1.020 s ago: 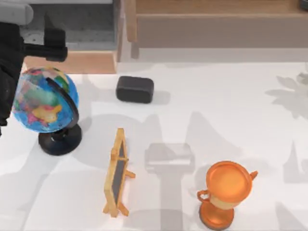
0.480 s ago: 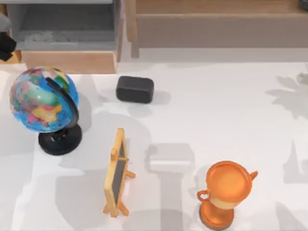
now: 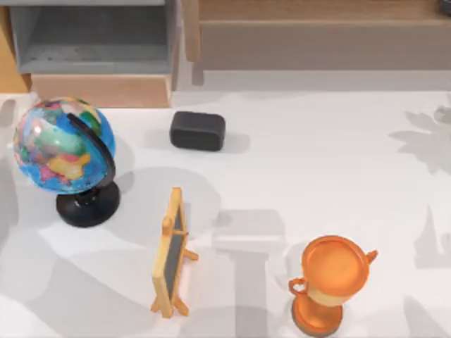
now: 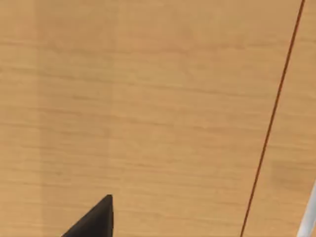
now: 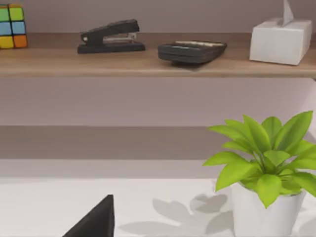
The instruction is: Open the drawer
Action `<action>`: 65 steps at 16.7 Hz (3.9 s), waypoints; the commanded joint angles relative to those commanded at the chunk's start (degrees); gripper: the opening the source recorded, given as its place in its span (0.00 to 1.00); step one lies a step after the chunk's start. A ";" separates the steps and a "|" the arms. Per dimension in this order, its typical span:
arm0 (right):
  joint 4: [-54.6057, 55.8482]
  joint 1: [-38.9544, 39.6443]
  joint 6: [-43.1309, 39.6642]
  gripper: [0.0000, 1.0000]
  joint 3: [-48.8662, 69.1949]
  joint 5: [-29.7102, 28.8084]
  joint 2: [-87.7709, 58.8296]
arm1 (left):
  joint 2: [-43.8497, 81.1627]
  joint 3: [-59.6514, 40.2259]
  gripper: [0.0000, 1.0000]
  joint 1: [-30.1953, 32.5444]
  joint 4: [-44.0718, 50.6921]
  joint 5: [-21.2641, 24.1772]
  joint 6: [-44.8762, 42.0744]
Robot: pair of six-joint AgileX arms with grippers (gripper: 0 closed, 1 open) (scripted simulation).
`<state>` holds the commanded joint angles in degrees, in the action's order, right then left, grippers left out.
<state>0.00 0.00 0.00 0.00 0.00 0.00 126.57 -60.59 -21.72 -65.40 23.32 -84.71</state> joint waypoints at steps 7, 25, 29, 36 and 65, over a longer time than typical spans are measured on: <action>0.00 0.00 0.00 1.00 0.00 0.00 0.00 | 4.10 -2.44 1.00 -2.28 -1.92 3.33 -6.08; 0.00 0.00 0.00 1.00 0.00 0.00 0.00 | 7.17 -9.00 0.55 -0.82 1.54 1.91 -6.03; 0.00 0.00 0.00 1.00 0.00 0.00 0.00 | 7.17 -9.00 0.25 -0.82 1.54 1.91 -6.03; 0.00 0.00 0.00 1.00 0.00 0.00 0.00 | 7.17 -9.00 0.00 -0.82 1.54 1.91 -6.03; 0.00 0.00 0.00 1.00 0.00 0.00 0.00 | -5.28 20.67 0.00 -10.31 -13.87 11.03 -6.22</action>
<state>0.00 0.00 0.00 0.00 0.00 0.00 121.29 -39.92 -32.03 -79.27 34.36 -90.93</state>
